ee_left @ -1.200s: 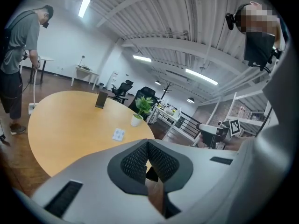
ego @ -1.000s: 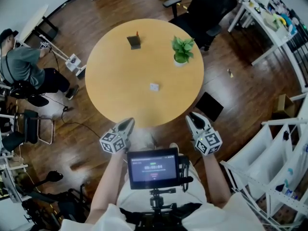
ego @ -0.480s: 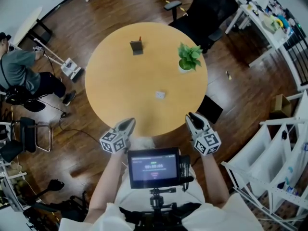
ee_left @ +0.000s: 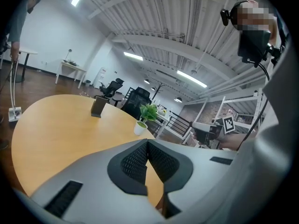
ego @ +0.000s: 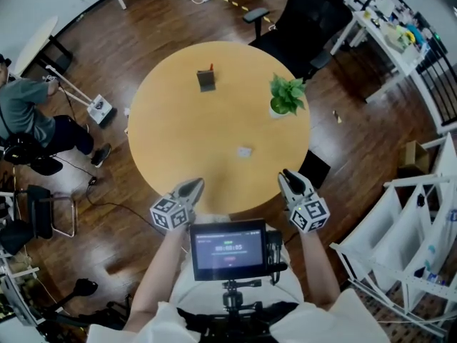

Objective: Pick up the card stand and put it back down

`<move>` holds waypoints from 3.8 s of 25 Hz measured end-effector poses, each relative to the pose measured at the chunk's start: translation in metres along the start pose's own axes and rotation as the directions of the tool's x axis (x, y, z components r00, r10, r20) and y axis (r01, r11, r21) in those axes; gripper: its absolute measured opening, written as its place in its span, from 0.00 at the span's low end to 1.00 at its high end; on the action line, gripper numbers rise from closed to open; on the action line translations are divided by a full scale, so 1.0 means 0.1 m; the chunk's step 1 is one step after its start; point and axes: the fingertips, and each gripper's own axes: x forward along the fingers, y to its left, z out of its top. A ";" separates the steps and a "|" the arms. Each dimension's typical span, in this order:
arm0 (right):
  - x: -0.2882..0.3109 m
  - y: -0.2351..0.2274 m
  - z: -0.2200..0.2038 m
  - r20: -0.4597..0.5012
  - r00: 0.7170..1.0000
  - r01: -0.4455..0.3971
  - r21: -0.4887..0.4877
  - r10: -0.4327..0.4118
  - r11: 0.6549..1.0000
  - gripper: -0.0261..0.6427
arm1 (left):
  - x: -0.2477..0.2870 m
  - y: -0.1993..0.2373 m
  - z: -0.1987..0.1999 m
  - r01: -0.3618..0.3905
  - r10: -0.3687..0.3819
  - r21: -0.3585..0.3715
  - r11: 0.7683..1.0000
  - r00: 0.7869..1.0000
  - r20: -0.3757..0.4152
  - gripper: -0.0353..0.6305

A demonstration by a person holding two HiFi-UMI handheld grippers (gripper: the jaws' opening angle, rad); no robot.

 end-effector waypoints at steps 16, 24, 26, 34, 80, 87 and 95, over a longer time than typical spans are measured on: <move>0.56 -0.01 0.02 -0.087 0.994 -0.075 -0.021 0.073 0.997 0.16 | 0.11 0.30 0.23 -0.032 0.032 -0.025 0.999 0.999 0.012 0.05; 0.93 -0.40 -0.15 -0.227 0.961 -0.185 -0.098 0.159 0.978 0.16 | 0.30 0.20 0.30 -0.133 0.137 -0.086 0.987 0.989 0.047 0.05; 1.07 -0.50 -0.20 -0.264 0.947 -0.218 -0.108 0.183 0.970 0.16 | 0.35 0.20 0.34 -0.153 0.158 -0.090 0.984 0.986 0.055 0.05; 1.59 -0.67 -0.69 -0.432 0.859 -0.359 -0.131 0.273 0.924 0.16 | 0.45 0.25 0.45 -0.237 0.248 -0.124 0.964 0.964 0.091 0.05; 2.12 -0.58 -1.61 -0.621 0.677 -0.562 -0.088 0.396 0.823 0.07 | 0.21 0.05 0.52 -0.397 0.421 -0.168 0.902 0.895 0.147 0.05; 1.92 -0.50 -0.99 -0.544 0.729 -0.549 -0.105 0.414 0.829 0.07 | 0.25 0.04 0.74 -0.351 0.370 -0.132 0.927 0.912 0.175 0.05; 1.73 -0.37 -0.28 -0.502 0.752 -0.563 -0.150 0.428 0.813 0.07 | 0.21 0.03 0.95 -0.315 0.328 -0.097 0.944 0.926 0.189 0.05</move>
